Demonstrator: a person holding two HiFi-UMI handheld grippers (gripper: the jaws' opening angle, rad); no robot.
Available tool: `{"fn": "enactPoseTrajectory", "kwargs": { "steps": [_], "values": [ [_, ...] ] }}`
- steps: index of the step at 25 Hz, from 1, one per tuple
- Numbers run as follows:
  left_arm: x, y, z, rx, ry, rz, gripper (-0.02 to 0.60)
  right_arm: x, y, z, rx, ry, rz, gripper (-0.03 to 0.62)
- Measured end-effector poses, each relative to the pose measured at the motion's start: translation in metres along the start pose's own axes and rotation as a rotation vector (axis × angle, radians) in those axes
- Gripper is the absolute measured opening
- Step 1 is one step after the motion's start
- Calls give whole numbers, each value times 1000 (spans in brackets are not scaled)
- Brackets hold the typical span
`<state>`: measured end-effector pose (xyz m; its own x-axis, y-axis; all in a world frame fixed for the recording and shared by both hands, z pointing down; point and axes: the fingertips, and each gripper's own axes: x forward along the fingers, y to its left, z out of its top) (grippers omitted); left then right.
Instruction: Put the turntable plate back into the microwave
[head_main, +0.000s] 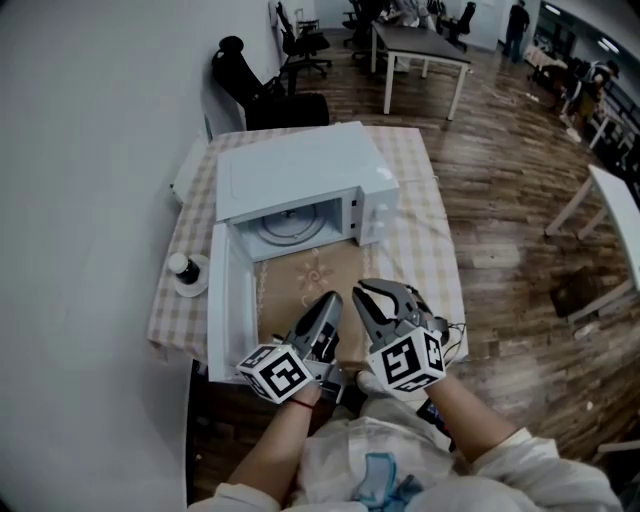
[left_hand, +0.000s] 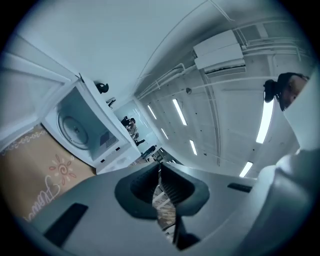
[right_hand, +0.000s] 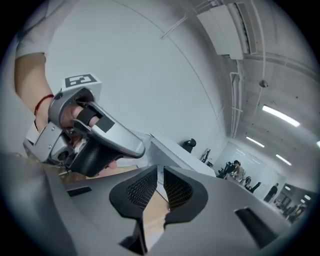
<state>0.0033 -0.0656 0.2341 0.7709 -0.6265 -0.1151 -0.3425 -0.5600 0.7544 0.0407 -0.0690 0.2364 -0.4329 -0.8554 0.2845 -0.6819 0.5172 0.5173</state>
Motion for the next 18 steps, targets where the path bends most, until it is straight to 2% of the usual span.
{"fn": "enactPoseTrajectory", "kwargs": {
  "steps": [3, 7, 10, 18],
  "values": [
    [4, -7, 7, 129, -17, -3, 17, -2, -2, 2, 152, -79, 35, 57],
    [6, -20, 20, 339, -58, -3, 17, -14, -15, 19, 449, -242, 70, 57],
    [7, -29, 24, 401, -64, -23, 17, -24, -22, 33, 491, -329, 80, 57],
    [8, -55, 32, 572, -36, -36, 17, -40, -27, 54, 600, -468, 134, 58]
  ]
}}
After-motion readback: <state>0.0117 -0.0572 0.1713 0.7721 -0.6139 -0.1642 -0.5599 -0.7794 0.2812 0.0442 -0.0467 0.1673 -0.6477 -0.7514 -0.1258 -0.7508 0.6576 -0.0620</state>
